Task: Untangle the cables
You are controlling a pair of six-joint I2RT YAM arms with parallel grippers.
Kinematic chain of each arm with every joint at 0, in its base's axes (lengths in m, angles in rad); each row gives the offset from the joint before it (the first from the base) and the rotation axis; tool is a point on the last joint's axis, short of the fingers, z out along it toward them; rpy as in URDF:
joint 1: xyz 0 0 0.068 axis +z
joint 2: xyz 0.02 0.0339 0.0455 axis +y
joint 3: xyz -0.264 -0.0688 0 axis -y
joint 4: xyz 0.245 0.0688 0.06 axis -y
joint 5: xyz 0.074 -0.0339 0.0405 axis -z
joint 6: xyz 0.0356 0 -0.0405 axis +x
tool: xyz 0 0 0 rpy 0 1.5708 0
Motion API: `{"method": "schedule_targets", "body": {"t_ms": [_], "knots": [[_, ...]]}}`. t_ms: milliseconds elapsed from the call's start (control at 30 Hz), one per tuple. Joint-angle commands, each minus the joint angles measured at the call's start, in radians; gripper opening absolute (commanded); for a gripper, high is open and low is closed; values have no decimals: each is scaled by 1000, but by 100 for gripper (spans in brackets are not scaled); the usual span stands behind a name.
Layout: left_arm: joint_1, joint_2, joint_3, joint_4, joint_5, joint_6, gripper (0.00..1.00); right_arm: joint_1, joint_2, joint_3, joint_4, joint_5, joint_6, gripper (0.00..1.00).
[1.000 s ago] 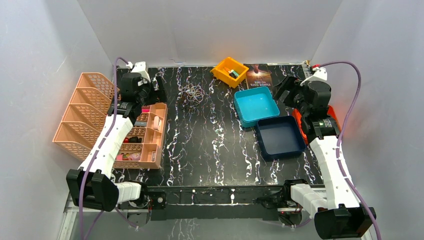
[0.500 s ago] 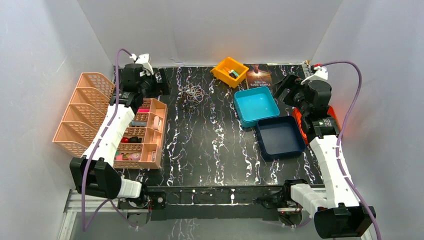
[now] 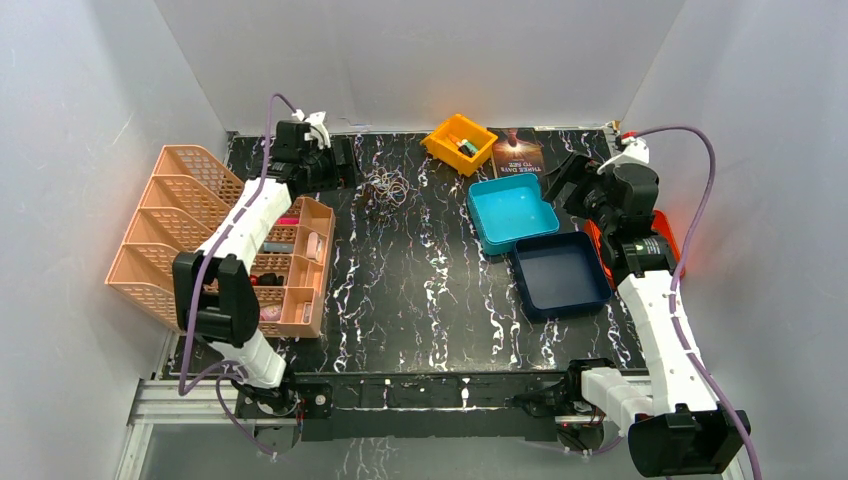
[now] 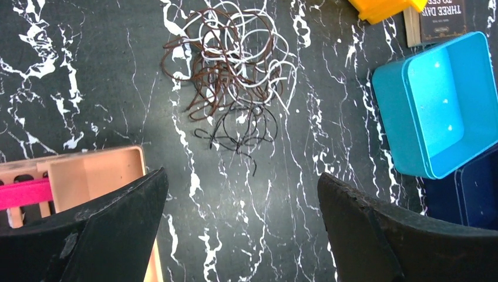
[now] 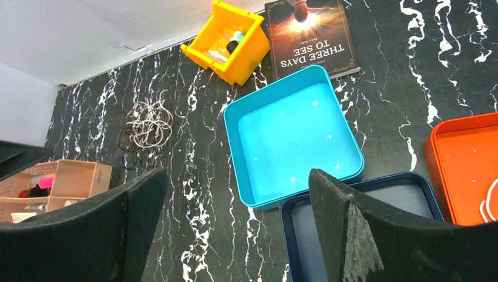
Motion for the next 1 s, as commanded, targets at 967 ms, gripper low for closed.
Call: {"method": "schedule_targets", "body": {"t_ms": [967], "knots": [[-186, 638, 657, -252, -264, 160, 98, -5, 34, -80, -23, -194, -37, 98]]}}
